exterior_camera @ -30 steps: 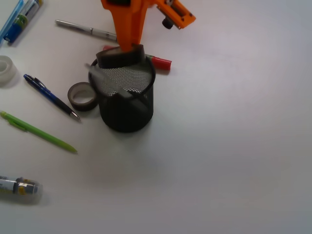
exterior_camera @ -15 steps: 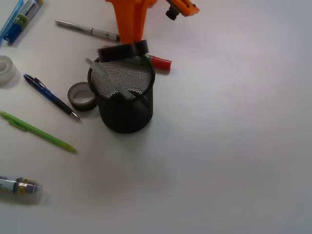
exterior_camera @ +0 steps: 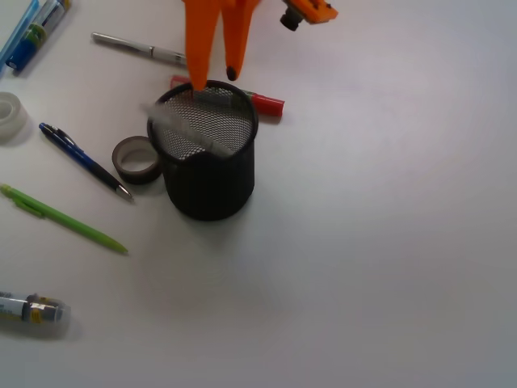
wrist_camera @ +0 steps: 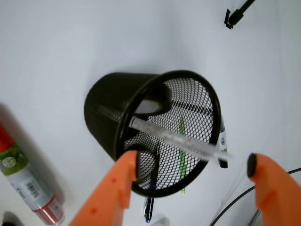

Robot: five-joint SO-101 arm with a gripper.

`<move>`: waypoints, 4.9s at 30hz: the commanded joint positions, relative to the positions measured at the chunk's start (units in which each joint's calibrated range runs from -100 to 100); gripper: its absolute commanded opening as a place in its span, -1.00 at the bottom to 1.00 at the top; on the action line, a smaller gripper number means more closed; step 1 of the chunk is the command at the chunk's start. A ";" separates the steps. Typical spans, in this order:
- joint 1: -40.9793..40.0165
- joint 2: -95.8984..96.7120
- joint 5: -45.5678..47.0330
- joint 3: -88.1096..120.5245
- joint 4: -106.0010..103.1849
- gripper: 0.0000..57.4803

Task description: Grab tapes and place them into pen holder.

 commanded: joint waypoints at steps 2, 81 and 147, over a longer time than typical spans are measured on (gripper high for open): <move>4.28 -6.62 -0.15 -8.41 6.30 -0.08; 41.22 78.46 5.67 -92.65 40.51 -0.99; 6.60 -2.03 2.34 14.33 -28.78 0.33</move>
